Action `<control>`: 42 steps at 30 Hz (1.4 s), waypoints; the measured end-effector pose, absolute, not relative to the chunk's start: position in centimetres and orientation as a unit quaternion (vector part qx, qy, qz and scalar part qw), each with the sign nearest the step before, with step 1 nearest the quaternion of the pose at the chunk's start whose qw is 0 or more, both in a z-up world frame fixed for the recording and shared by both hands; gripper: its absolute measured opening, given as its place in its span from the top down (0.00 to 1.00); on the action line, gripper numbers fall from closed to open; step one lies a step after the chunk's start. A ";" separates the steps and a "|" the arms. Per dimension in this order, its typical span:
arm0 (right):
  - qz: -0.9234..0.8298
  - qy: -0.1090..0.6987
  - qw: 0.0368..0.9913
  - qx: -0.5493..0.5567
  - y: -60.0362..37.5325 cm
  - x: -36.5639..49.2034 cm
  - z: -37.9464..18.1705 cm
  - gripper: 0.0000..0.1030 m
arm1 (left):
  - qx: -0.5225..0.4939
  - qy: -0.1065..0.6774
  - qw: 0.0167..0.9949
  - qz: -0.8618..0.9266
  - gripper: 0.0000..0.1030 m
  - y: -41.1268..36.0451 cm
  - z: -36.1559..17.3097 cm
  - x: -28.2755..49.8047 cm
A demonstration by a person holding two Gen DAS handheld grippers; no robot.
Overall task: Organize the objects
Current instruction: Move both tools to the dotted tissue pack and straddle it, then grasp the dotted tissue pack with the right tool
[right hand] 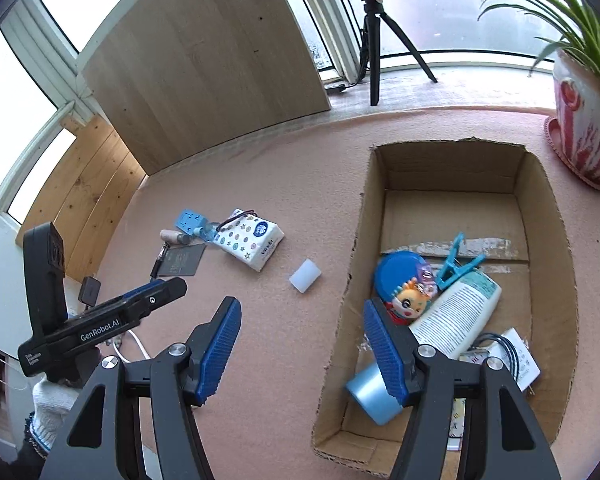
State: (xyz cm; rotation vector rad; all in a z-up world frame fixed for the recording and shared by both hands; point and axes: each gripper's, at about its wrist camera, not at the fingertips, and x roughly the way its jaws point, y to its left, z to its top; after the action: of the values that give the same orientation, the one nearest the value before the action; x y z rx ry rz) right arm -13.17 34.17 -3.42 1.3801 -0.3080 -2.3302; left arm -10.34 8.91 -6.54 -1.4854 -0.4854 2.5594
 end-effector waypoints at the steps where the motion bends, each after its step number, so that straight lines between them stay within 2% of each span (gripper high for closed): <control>1: -0.833 -0.110 0.212 0.499 33.5 -13.9 -3.5 0.42 | -0.494 -0.163 0.073 0.851 0.43 8.7 -6.7 -10.4; 9: -0.813 -0.095 0.231 0.527 28.9 -19.3 -5.4 0.43 | -0.492 -0.193 0.085 0.844 0.46 9.0 -7.6 -11.7; 18: -0.782 -0.109 0.218 0.574 26.5 -23.9 -8.8 0.56 | -0.505 -0.227 0.096 0.827 0.45 10.0 -9.6 -14.5; 31: -0.732 -0.137 0.231 0.626 24.6 -25.3 -12.1 0.58 | -0.516 -0.236 0.106 0.816 0.47 9.7 -11.5 -16.5; 37: -0.714 -0.173 0.237 0.636 24.9 -23.9 -12.6 0.65 | -0.523 -0.226 0.142 0.809 0.59 10.4 -11.5 -16.1; 40: -0.702 -0.189 0.242 0.642 24.9 -23.4 -13.0 0.67 | -0.521 -0.194 0.153 0.817 0.59 11.4 -11.0 -15.5; 42: -0.709 -0.180 0.238 0.639 24.7 -23.0 -12.9 0.67 | -0.525 -0.201 0.157 0.812 0.59 11.4 -11.1 -15.2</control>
State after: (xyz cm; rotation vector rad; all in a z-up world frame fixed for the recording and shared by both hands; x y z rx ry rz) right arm -23.03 24.71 -12.90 1.7505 -0.4919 -1.9423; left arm -15.24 11.43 -11.08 -1.5023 -0.5763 2.3247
